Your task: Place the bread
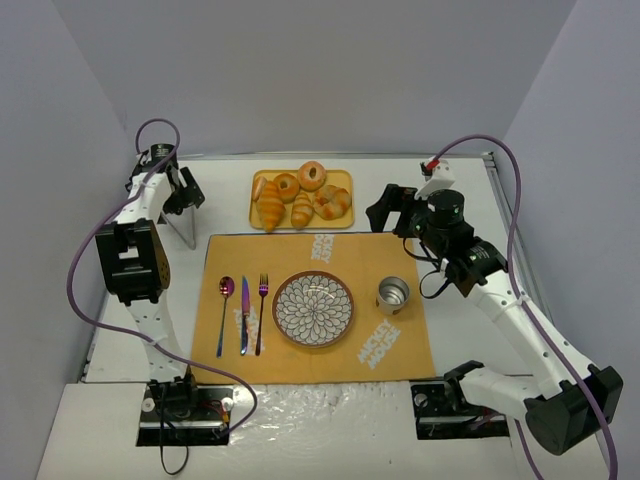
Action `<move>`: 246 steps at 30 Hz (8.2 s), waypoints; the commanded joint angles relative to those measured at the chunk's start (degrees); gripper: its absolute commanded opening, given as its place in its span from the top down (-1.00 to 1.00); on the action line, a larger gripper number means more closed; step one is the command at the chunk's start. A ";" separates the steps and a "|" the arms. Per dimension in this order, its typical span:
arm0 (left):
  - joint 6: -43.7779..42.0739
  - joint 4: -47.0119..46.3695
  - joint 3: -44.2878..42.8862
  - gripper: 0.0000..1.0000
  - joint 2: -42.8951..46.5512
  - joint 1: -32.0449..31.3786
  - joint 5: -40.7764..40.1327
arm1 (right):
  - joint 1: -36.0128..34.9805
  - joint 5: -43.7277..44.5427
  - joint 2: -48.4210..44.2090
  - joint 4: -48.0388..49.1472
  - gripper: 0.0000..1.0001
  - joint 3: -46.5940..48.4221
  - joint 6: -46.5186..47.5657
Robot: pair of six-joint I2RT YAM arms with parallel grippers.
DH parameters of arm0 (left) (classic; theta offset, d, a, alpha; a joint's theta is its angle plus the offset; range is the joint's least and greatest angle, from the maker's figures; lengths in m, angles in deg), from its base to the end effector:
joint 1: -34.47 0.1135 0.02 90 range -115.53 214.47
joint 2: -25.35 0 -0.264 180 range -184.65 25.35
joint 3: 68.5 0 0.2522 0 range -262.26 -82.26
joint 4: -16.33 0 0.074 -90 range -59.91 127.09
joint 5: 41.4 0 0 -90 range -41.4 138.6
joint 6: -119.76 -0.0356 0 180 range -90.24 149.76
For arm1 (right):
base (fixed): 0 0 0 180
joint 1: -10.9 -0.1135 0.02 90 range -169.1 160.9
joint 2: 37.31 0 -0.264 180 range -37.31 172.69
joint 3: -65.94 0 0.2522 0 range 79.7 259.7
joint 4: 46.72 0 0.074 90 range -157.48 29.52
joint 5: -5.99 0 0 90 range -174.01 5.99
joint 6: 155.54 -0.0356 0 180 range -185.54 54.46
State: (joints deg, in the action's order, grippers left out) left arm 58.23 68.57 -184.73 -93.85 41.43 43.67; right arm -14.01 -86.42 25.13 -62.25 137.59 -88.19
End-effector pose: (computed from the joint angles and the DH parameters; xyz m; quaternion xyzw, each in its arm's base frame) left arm 0.4593 0.0592 0.2410 -0.3023 0.9043 -0.0154 0.3011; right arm 0.2313 0.1091 0.3758 -0.0287 0.7444 0.2833 0.6040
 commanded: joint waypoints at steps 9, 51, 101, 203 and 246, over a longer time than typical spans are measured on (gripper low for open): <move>-1.64 0.10 -4.56 -0.94 -2.12 1.77 0.01 | -0.32 -0.77 1.79 5.66 -1.00 1.55 0.50; 0.62 2.12 -5.71 -0.42 -7.42 3.24 4.93 | -0.23 -0.87 -0.80 5.73 -1.00 0.26 -0.50; -5.44 9.33 -1.95 0.19 23.75 -20.04 1.51 | -0.41 0.66 -5.40 -0.08 -1.00 2.49 -1.26; -7.02 12.47 1.16 0.01 14.40 -40.21 -15.84 | -0.41 1.17 -6.89 -0.96 -1.00 1.88 -0.98; -6.91 20.42 7.37 0.96 34.27 -51.99 -9.98 | -0.41 2.15 -5.99 -1.04 -1.00 1.98 -0.75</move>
State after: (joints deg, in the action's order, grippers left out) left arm 51.28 89.00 -179.28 -63.78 -7.70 31.04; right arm -14.01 -85.70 19.03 -66.11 137.35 -89.51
